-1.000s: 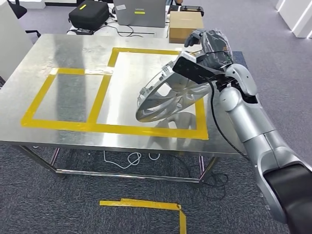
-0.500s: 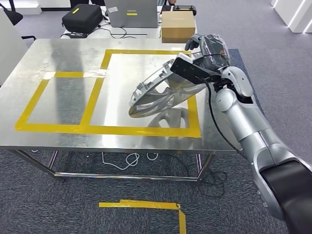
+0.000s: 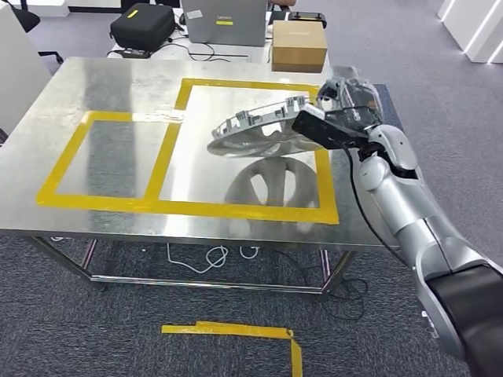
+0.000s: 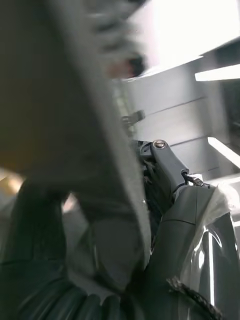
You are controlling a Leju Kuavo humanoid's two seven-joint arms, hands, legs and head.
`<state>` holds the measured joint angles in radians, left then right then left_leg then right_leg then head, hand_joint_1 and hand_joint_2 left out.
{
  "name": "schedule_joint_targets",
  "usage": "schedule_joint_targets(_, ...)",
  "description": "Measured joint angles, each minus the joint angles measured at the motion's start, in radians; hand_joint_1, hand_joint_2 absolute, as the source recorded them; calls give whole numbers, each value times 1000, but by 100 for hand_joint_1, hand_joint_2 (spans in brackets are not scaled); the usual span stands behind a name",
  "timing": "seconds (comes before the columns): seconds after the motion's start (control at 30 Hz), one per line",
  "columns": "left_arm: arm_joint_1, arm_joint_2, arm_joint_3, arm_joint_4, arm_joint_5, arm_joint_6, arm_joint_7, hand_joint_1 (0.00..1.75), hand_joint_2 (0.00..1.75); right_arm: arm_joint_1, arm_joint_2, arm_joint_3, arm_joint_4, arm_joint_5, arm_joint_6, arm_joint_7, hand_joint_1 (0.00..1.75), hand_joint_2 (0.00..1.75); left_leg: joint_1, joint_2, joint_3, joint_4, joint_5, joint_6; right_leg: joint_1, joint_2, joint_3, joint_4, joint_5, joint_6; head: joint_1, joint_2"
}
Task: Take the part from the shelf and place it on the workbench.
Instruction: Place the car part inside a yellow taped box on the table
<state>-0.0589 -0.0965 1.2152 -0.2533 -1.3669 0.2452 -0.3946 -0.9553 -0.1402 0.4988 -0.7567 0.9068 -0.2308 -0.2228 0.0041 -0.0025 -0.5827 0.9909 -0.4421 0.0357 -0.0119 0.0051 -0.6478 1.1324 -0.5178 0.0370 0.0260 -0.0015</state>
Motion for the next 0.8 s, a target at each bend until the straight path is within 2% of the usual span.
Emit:
schedule_joint_targets(0.07, -5, 0, 2, 0, 9, 0, -23, 0, 175, 18, -8, 2, 18, 7, 17, 1, 175, 175, -5, -2, -5, 4, 0, -7, 1, -1, 63, -119, 39, -8, -1, 0)
schedule_joint_targets(0.1, -8, 0, 4, 0, 11, 0, -30, 0, 175, 25, -10, 3, 24, 8, 24, 3, 175, 175, -7, -4, -8, 6, 1, -12, 2, -2, 75, -142, 44, -12, -2, 0)
schedule_joint_targets(0.17, -10, 3, 6, 0, 14, 0, -33, 0, 175, 34, -15, 4, 33, 9, 37, 5, 175, 175, -8, -6, -14, 7, 5, -23, 1, -4, 72, -145, 49, -20, -4, 0)
schedule_joint_targets(0.23, -11, 5, 7, 0, 15, 2, -34, 0, 175, 37, -17, 6, 38, 9, 43, 7, 175, 175, -6, -5, -25, 30, -13, -34, -4, -5, 71, -147, 54, -28, -7, 0)
schedule_joint_targets(0.27, -11, 6, 7, 0, 15, 2, -34, 0, 175, 38, -18, 6, 40, 9, 47, 9, 175, 175, -4, -4, -41, 67, -37, -41, -6, -7, 72, -149, 56, -32, -8, 0)
schedule_joint_targets(0.33, -12, 6, 7, 0, 15, 3, -35, 0, 175, 41, -21, 7, 44, 10, 69, 17, 175, 175, 1, -2, -101, 200, -101, -51, -7, -7, 72, -148, 54, -36, -12, 0)
schedule_joint_targets(0.37, -11, 6, 7, 0, 15, 4, -35, 0, 175, 45, -22, 8, 47, 10, 86, 24, 175, 175, 3, -2, -130, 263, -123, -54, -7, -7, 72, -148, 53, -36, -12, 0)
schedule_joint_targets(0.4, -11, 6, 8, 0, 16, 4, -35, 0, 175, 51, -23, 9, 52, 10, 107, 31, 175, 175, 5, -2, -148, 298, -126, -56, -7, -7, 73, -148, 52, -37, -12, 0)
schedule_joint_targets(0.43, -11, 7, 8, 0, 17, 5, -35, 0, 175, 57, -24, 10, 61, 10, 129, 38, 175, 175, 6, -2, -147, 291, -108, -56, -7, -6, 74, -147, 50, -36, -12, 0)
schedule_joint_targets(0.47, -11, 8, 8, 0, 18, 6, -35, 0, 175, 64, -26, 12, 72, 9, 148, 42, 175, 175, 7, -2, -126, 240, -73, -55, -8, -6, 76, -147, 49, -35, -12, 0)
schedule_joint_targets(0.5, -11, 9, 9, 0, 19, 7, -36, 0, 175, 69, -28, 14, 84, 8, 165, 45, 175, 175, 7, -1, -93, 164, -35, -53, -8, -5, 79, -146, 46, -32, -12, 0)
schedule_joint_targets(0.57, -12, 10, 10, 0, 22, 9, -37, 0, 175, 72, -33, 18, 106, 6, 182, 46, 175, 175, 4, 0, -38, 44, 6, -45, -5, -5, 80, -145, 42, -23, -12, 0)
schedule_joint_targets(0.6, -13, 10, 11, 0, 23, 10, -37, 0, 175, 72, -37, 20, 116, 6, 185, 46, 175, 175, 2, -1, -27, 20, 7, -40, -4, -5, 79, -146, 41, -18, -12, 0)
schedule_joint_targets(0.7, -12, 10, 13, 0, 24, 11, -38, 0, 175, 70, -44, 25, 139, 5, 188, 47, 175, 175, 0, -2, -27, 14, 4, -22, -4, -6, 76, -145, 37, -2, -11, 0)
schedule_joint_targets(0.73, -13, 10, 14, 0, 24, 11, -38, 0, 175, 70, -45, 26, 143, 5, 189, 47, 175, 175, 2, -2, -25, 11, 5, -15, -5, -6, 67, -131, 25, 3, -10, 0)
schedule_joint_targets(0.8, -15, 10, 14, 0, 24, 12, -38, 0, 175, 69, -48, 28, 152, 4, 190, 48, 175, 175, 3, -2, -23, 7, 6, -3, -7, -6, 19, -36, -27, 7, -7, 0)
